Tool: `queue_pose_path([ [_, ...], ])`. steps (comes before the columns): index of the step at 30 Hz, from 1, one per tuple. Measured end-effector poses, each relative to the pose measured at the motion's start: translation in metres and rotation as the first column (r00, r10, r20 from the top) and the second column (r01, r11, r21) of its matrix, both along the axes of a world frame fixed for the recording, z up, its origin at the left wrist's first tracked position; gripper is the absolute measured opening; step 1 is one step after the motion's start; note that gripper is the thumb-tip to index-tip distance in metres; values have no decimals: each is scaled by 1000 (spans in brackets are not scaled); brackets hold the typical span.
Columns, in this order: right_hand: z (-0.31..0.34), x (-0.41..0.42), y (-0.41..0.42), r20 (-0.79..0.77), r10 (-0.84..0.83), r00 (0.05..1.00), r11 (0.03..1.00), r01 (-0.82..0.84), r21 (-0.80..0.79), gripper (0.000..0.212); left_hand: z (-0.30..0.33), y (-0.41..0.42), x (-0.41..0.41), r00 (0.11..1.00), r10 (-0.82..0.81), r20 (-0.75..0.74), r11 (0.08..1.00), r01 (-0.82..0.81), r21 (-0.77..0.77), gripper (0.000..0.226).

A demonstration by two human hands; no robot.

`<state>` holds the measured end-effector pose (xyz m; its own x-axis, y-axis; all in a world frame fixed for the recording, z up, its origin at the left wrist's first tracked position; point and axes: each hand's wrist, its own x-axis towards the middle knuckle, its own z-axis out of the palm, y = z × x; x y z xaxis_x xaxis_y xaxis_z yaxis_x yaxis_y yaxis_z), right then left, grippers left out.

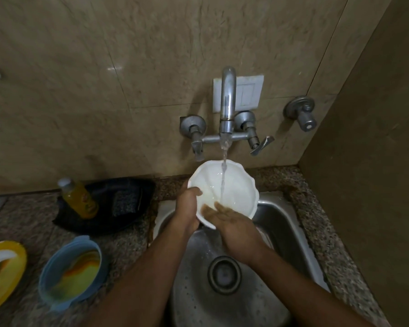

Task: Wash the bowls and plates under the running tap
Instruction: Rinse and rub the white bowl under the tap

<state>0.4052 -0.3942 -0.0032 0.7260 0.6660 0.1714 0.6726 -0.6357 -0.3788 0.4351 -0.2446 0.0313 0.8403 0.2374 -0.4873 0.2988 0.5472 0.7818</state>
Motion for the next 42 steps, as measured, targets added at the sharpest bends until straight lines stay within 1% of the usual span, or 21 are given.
queue_pose_path([
  [2, -4, -1, -13, 26, 92, 995, 994, -90, -68, 81, -4, 7, -2, 1000, 22, -17, 999, -21, 50, 62],
  [3, -4, 0, -23, 51, 114, 992, 987, -108, -117, 84, -7, 10, -3, 1000, 24, -18, 997, -23, 80, 65],
  [5, 1, 3, -34, 52, 86, 995, 975, -73, -208, 84, -9, 11, -4, 1000, 24, -10, 993, -23, 112, 69],
  [7, 3, -1, -19, -7, 68, 998, 982, -68, -176, 88, -6, 8, -1, 1000, 13, 8, 986, -14, 166, 66],
  [10, -4, -10, 2, -198, 72, 978, 997, -76, -14, 93, -3, 4, 1, 1000, -13, -9, 971, 14, 239, 60],
  [11, -5, -10, -5, -215, 93, 972, 996, -94, 5, 91, -5, 6, -1, 1000, -5, -31, 967, 13, 254, 59],
  [13, -14, -4, -30, -121, 114, 986, 988, -126, -94, 85, -11, 12, -7, 997, 22, -74, 961, 0, 278, 61],
  [15, -10, 0, -37, -61, 112, 992, 974, -122, -190, 82, -15, 12, -12, 996, 21, -89, 962, 4, 272, 62],
  [16, -7, -1, -29, -66, 115, 991, 973, -125, -192, 82, -14, 9, -11, 997, 19, -81, 965, 3, 263, 60],
  [20, 1, -7, 1, -180, 110, 978, 989, -125, -74, 92, -5, 3, -4, 997, -5, -78, 978, 21, 207, 57],
  [22, 1, -4, -17, -149, 143, 978, 975, -165, -148, 93, -10, 6, -8, 994, -24, -111, 980, 45, 191, 60],
  [23, 2, -2, -26, -119, 155, 981, 962, -178, -209, 93, -10, 5, -12, 991, -46, -128, 985, 67, 162, 56],
  [25, 7, 4, -26, -86, 122, 989, 954, -141, -266, 99, -9, -3, -17, 986, -110, -124, 989, 122, 89, 33],
  [26, 11, 6, -19, -76, 103, 992, 955, -120, -272, 105, -10, -8, -15, 983, -134, -124, 990, 139, 31, 32],
  [27, 16, 6, -12, -85, 96, 992, 953, -116, -280, 110, -12, -11, -13, 981, -154, -115, 988, 153, -22, 37],
  [29, 19, 3, -12, -102, 115, 988, 951, -139, -275, 112, -17, -14, -9, 981, -174, -88, 983, 168, -70, 43],
  [32, 16, -3, -42, -77, 160, 984, 939, -175, -294, 102, -20, -15, -6, 982, -177, -59, 983, 174, -54, 41],
  [34, 14, -2, -44, -49, 128, 991, 938, -137, -320, 104, -13, -17, 1, 980, -188, -58, 982, 189, 4, 39],
  [37, 11, -3, -21, -96, 47, 994, 968, -69, -242, 115, 4, -17, 19, 972, -234, -8, 968, 234, 90, 35],
  [39, 11, -4, -25, -121, 58, 991, 980, -80, -181, 115, 6, -16, 21, 975, -221, -18, 969, 221, 106, 32],
  [42, 16, 0, -51, -53, 127, 990, 970, -136, -202, 93, -7, -12, 10, 980, -189, -66, 973, 196, 119, 37],
])
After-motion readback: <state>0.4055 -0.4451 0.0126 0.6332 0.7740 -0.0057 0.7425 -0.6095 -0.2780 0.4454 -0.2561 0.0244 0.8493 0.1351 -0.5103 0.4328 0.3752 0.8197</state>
